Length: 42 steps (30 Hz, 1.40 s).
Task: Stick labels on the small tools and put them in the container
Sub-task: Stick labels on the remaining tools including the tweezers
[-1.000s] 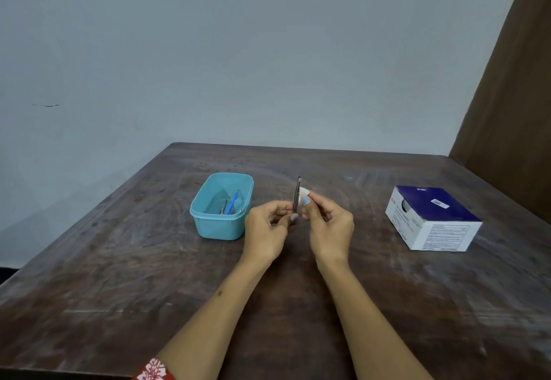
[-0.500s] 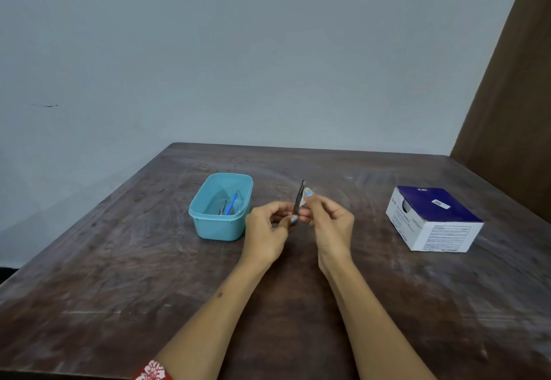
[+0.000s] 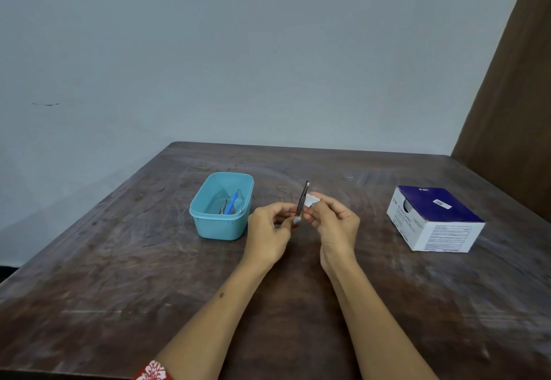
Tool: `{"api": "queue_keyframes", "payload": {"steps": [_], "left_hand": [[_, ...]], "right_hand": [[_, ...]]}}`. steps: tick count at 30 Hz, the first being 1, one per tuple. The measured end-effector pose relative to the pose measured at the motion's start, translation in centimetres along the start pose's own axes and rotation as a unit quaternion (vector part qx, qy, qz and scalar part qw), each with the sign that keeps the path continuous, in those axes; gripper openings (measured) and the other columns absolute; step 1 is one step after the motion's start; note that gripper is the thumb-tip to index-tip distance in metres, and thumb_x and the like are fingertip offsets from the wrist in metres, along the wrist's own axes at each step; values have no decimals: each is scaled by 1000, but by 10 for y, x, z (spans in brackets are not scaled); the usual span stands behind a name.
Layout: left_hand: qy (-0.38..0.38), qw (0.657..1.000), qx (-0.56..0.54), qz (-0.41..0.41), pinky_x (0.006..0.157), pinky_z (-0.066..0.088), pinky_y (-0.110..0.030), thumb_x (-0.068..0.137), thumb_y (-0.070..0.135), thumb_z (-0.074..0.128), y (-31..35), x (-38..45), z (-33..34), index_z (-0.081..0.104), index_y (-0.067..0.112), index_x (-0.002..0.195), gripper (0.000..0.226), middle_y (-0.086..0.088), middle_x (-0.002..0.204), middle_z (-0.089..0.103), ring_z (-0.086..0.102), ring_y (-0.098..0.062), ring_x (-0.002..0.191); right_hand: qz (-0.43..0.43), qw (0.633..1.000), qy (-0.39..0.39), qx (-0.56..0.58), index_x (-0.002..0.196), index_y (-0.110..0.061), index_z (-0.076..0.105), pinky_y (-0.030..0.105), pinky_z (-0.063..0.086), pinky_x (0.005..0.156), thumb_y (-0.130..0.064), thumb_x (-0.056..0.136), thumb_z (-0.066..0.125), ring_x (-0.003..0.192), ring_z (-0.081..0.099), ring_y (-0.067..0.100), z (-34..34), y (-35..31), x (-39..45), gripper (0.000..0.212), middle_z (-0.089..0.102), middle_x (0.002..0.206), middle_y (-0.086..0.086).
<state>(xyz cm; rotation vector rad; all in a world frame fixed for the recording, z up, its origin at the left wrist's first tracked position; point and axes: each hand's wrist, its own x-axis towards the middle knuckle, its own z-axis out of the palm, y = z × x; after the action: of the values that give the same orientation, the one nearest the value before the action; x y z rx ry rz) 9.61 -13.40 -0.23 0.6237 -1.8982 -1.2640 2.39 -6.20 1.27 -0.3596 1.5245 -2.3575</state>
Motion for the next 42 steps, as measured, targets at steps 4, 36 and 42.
{"api": "queue_keyframes", "payload": {"steps": [4,36,42], "left_hand": [[-1,1000,7,1,79,58,-38,81,-5,62,-2,0,0,72,14,95,24,0,85,72,68,-10,83],[4,996,-79,-46,75,59,-31,83,-7,61,4,0,-2,69,12,95,24,-2,83,70,68,-14,82],[-8,994,-104,-44,73,58,-27,84,-8,59,5,1,-3,69,8,100,25,-2,83,70,69,-14,81]], "right_hand": [[-5,1000,-6,-13,80,-11,73,33,57,72,9,78,61,66,64,19,0,1,0,24,71,67,1],[-75,992,-91,-43,95,-18,63,13,50,62,4,79,67,74,69,9,-2,-3,-2,28,74,82,1],[-66,987,-128,-76,96,-11,71,14,52,65,-1,77,71,79,69,6,-3,4,1,21,73,85,-1]]}}
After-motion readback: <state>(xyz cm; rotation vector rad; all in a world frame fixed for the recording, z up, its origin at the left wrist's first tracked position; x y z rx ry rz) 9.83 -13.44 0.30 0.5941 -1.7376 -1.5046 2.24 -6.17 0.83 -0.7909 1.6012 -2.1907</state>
